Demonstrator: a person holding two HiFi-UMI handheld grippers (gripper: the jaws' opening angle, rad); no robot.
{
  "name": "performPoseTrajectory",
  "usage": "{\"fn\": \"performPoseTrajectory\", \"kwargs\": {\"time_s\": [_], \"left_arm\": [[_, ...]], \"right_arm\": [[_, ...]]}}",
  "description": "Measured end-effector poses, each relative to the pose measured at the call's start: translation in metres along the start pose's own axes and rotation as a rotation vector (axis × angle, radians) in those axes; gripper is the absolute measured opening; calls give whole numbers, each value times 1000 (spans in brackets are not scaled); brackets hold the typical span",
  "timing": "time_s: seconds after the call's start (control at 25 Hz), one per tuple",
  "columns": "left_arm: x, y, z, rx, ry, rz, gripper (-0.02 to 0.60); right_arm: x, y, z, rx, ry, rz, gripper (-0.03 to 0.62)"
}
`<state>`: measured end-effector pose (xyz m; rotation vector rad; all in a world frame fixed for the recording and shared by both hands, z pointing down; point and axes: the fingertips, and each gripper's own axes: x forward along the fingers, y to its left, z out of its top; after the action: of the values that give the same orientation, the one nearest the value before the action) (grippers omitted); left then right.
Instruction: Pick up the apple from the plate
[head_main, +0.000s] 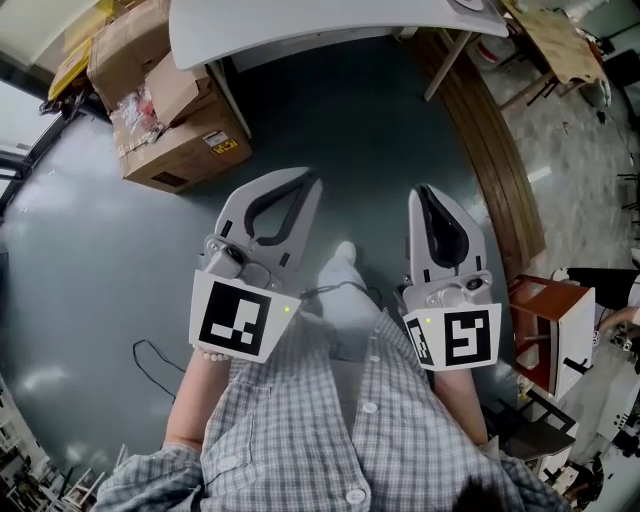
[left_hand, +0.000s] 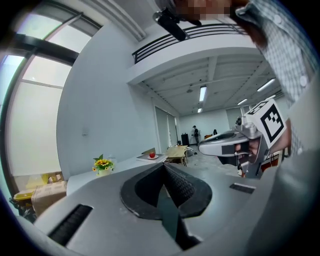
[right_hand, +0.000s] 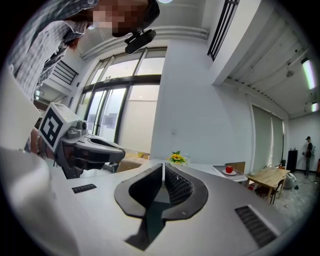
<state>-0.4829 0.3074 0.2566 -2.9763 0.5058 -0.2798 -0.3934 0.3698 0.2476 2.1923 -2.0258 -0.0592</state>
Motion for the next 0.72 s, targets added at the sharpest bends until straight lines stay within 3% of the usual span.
{"fn": "performPoseTrajectory", "kwargs": {"time_s": [0.36, 0.72], "left_arm": [[71, -8, 24, 33, -11, 28, 9], [129, -10, 40, 55, -38, 13, 9]], "right_arm": [[31, -69, 1, -8, -31, 47, 31], [40, -133, 1, -29, -58, -7, 29]]}}
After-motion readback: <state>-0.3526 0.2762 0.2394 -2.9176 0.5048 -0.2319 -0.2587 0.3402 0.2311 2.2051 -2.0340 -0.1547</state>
